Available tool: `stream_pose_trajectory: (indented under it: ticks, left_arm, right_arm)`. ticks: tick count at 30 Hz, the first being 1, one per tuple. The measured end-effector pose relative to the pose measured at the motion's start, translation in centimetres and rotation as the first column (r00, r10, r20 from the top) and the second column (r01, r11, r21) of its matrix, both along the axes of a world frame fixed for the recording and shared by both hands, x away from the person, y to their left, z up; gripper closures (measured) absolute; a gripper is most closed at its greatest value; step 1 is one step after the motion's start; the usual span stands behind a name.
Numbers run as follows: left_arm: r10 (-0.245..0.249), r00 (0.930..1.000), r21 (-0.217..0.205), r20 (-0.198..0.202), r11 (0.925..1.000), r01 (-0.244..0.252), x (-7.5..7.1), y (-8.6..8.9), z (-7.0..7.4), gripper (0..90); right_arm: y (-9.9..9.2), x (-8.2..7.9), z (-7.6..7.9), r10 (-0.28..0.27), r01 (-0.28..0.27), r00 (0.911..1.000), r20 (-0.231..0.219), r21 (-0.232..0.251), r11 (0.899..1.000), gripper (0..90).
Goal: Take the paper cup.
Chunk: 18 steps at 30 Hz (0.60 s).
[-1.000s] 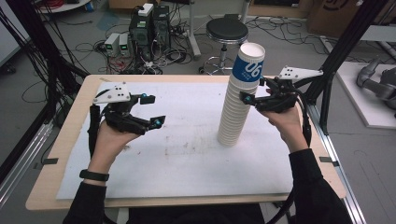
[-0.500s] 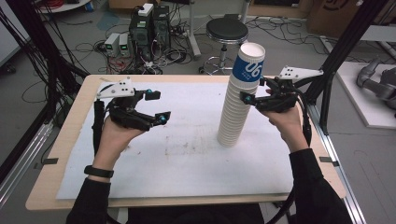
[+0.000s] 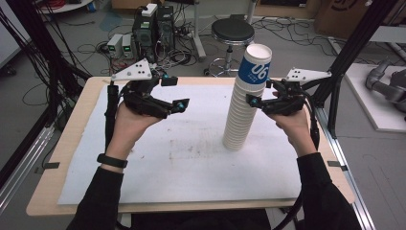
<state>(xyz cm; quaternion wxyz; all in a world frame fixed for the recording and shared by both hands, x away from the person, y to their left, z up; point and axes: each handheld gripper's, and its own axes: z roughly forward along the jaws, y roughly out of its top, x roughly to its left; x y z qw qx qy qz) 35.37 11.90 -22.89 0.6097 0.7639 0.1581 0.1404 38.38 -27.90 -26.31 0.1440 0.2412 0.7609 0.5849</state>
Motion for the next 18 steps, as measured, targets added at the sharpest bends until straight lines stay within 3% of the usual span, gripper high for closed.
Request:
stream_pose_trajectory:
  ticks: [7,18]
  left_arm:
    - [-0.008,0.9999,-0.017,0.013,0.9998,0.008,1.1,-1.7,1.8,17.1]
    - [-0.014,0.9999,-0.039,0.008,0.9991,0.014,2.9,-3.9,3.5,17.0]
  right_arm:
    - [0.1,0.0,0.0,-0.002,0.002,1.0000,0.000,0.003,1.000,14.1]
    - [0.0,0.0,0.0,-0.002,0.002,1.0000,-0.001,0.002,1.000,14.1]
